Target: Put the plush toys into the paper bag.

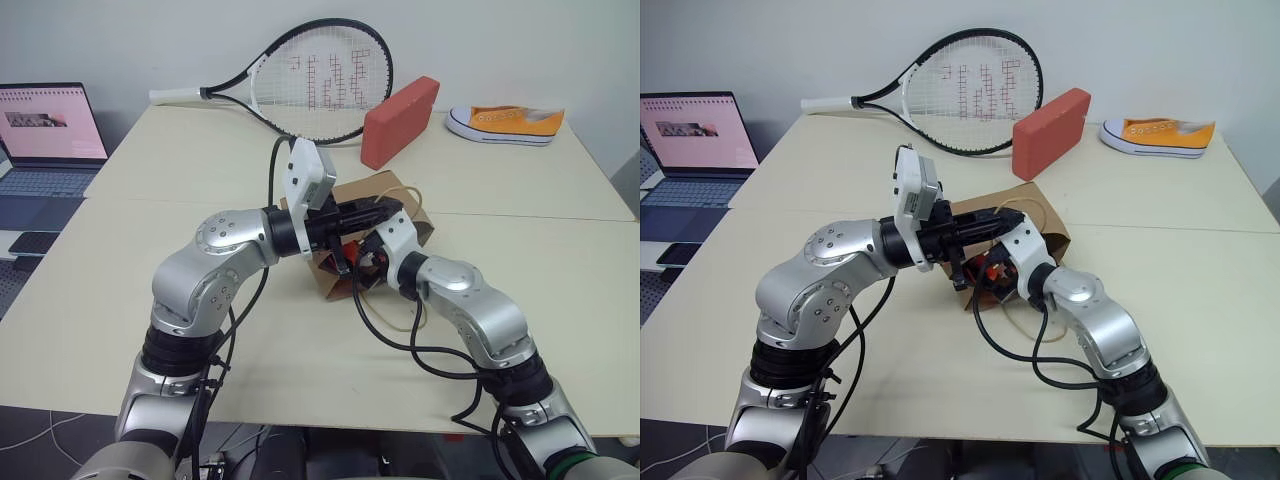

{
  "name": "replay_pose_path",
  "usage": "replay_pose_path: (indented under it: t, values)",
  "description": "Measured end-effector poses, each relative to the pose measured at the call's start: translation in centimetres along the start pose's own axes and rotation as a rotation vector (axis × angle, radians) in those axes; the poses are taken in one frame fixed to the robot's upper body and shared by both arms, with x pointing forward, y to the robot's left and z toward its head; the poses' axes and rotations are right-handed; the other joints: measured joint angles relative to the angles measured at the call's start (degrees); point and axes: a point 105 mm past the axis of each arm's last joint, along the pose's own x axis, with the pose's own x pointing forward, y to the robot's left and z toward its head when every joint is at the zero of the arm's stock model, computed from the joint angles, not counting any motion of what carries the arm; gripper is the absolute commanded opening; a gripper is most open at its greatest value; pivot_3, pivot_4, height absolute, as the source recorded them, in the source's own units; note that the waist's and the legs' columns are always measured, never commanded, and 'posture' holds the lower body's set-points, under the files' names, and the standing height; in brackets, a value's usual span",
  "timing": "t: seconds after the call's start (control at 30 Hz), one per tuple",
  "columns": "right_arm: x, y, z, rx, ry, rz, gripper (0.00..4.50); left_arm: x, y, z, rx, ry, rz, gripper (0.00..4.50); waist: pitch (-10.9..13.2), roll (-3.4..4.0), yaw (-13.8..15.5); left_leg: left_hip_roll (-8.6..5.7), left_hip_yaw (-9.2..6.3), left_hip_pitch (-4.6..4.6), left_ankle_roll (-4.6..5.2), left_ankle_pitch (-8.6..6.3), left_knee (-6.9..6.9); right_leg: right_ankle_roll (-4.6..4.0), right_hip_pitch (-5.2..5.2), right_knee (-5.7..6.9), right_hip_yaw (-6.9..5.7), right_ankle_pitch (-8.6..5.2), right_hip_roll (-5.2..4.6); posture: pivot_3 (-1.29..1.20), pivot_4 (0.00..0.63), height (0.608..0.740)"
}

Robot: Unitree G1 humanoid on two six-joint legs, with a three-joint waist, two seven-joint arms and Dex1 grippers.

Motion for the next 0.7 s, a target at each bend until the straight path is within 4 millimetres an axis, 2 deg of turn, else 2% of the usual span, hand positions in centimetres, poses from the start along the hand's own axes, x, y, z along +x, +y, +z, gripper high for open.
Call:
replay_pose_path:
  t: [0.2,0.47,0.57,0.7]
  values:
    - [-1.1,0.0,-0.2,-0.032,0.025,0.027,4.47,0.0,0.2,-0.2,0.004,0.007,0.010,0.00,0.00,0.00,0.01,0.00,0.00,0.00,0.00,0.00,0.00,0.00,0.00,0.00,0.00,0.00,0.00,0.00,0.150,0.740]
    - [-4.0,-0.6,1.1,-0.072,0.027,0.098,4.47,0.0,0.6,-0.6,0.008,0.022,0.027,0.00,0.00,0.00,0.00,0.00,0.00,0.00,0.00,0.00,0.00,-0.01,0.00,-0.01,-0.01,-0.01,0.00,0.00,0.150,0.740]
    - [-5.0,-0.2,1.1,-0.079,0.047,0.148,4.47,0.1,0.6,-0.7,0.015,0.022,0.027,0.00,0.00,0.00,0.05,0.00,-0.01,-0.01,0.00,0.00,0.00,-0.01,0.01,-0.02,-0.01,-0.01,0.00,0.00,0.150,0.740]
    - [-7.4,-0.2,0.6,-0.071,0.093,0.210,4.47,0.1,0.5,-0.8,0.013,0.025,0.027,0.00,0.00,0.00,0.16,-0.01,-0.01,-0.04,0.00,0.00,0.00,-0.01,0.01,-0.03,-0.02,-0.02,-0.01,0.00,0.150,0.740]
